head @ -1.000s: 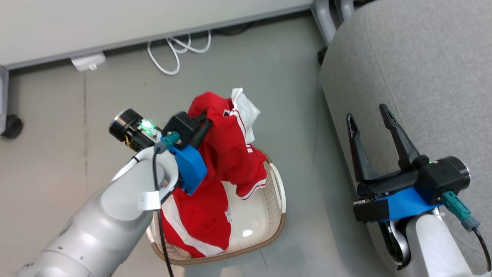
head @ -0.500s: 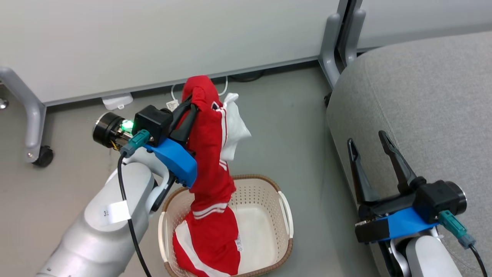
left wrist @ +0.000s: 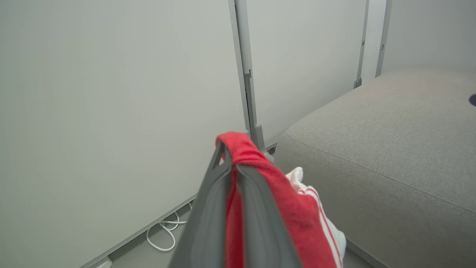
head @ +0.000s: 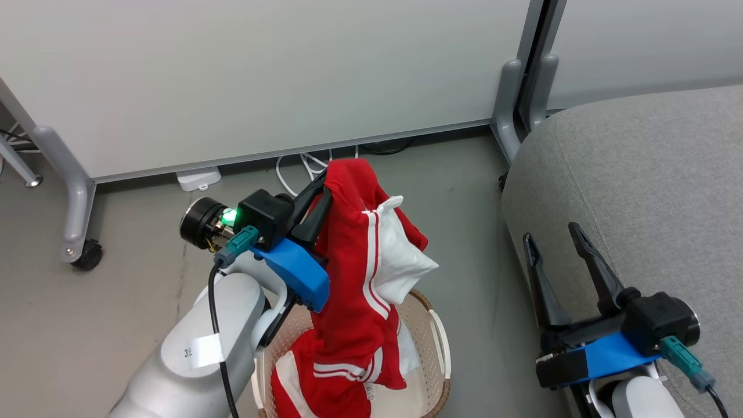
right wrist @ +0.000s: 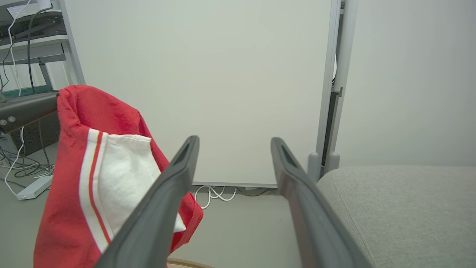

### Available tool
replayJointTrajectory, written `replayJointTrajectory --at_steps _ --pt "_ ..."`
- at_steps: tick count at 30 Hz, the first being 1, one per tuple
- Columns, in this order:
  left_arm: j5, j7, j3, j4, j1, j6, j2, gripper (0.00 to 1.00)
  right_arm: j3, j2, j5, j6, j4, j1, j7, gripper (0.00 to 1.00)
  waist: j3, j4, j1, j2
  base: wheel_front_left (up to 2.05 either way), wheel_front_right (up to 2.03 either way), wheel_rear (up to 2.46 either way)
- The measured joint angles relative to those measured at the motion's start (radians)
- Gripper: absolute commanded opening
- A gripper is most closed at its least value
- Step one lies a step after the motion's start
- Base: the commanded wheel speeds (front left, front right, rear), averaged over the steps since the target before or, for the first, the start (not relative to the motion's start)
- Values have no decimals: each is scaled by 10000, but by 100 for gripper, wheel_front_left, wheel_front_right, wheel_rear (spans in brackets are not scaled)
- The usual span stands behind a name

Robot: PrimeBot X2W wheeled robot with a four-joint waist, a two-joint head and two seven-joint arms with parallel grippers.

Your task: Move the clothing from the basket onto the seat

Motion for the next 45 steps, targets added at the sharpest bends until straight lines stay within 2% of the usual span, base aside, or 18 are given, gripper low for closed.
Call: replayJointTrajectory --at_steps 16,29,35,45 --pt "111 0 -50 10 93 -84 -173 0 451 -2 46 0 -33 -69 0 100 64 96 1 0 0 0 0" --pt "263 -2 -140 81 -272 -105 -272 0 2462 0 -63 0 341 -1357 0 100 334 289 2 0 0 0 0" --pt "351 -2 -251 44 -455 -140 -470 0 3275 2 -173 0 1183 -2274 0 100 565 436 2 0 0 0 0" --pt "410 -2 -656 -52 -802 -142 -832 0 3894 4 -387 0 3248 -3705 0 100 814 810 2 0 0 0 0"
